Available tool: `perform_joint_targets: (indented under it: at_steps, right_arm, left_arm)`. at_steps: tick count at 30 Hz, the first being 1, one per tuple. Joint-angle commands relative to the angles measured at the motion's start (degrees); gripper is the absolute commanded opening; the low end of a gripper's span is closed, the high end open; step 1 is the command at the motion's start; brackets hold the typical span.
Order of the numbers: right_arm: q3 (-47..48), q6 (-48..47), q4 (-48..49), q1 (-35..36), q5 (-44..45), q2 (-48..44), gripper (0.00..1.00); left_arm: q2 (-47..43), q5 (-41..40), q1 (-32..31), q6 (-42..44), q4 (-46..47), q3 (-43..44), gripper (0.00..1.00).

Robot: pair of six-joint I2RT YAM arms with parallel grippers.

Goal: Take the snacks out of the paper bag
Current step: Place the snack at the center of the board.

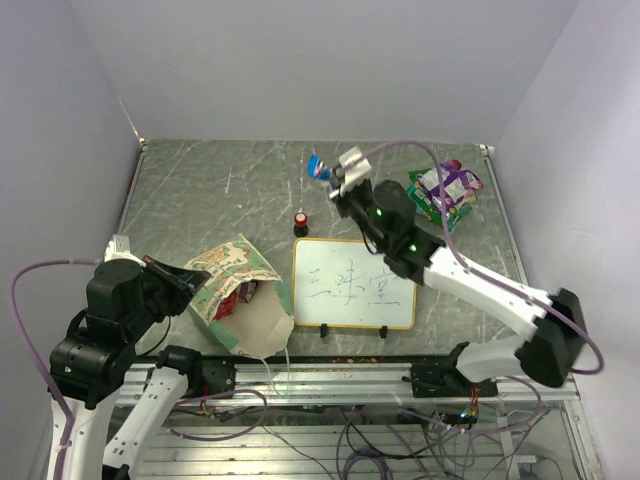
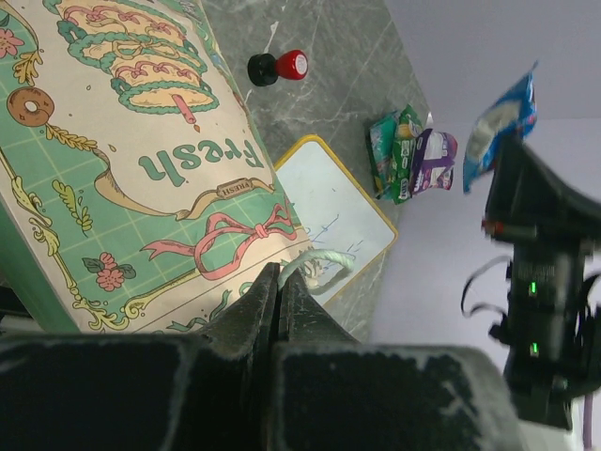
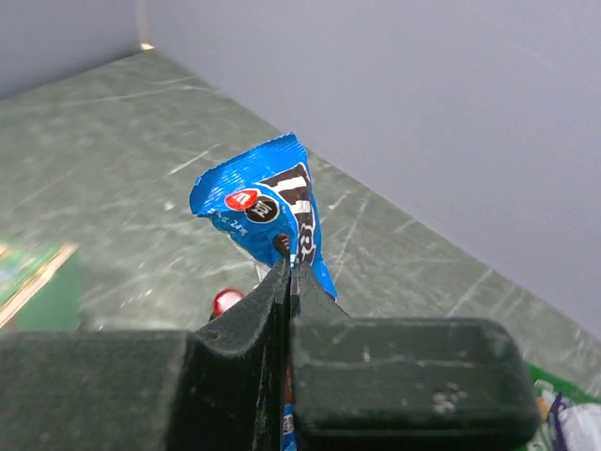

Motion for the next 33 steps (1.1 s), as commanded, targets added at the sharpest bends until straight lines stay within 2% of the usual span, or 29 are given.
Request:
perform_joint_targets:
  at_steps: [1,5,8,13,27,33]
  right_arm:
    - [7.0,11.7,5.1,-6.8,8.0,12.9,0.0]
    - [13.4,19.1,1.8,-11.8,12.4,22.5,0.0]
    - [19.6,25.7,-5.1,-16.0,13.5,29.4,0.0]
    - [26.5,27.0,-11.5,-20.0,16.3,38.4,0.0]
    - [28.0,25.9,-12.2,-24.3,17.3,49.1,0.0]
    - [29.3,27.0,-13.1,-24.5,15.6,51.5,0.04]
  left_arm:
    - [0.1,0.4,-0.2,0.1,2.9,0.4,0.07]
    - [1.6,2.0,-0.2,1.1,2.5,1.2,0.07]
    - [1.6,4.0,-0.2,0.5,3.4,0.0,0.07]
    - [0.2,2.9,-0.2,-0.6,4.0,-0.4,0.07]
    - [3.6,4.5,-0.2,0.6,4.5,0.2,0.07]
    - [3.6,4.1,-0.2,0.3,4.4,0.3,0.07]
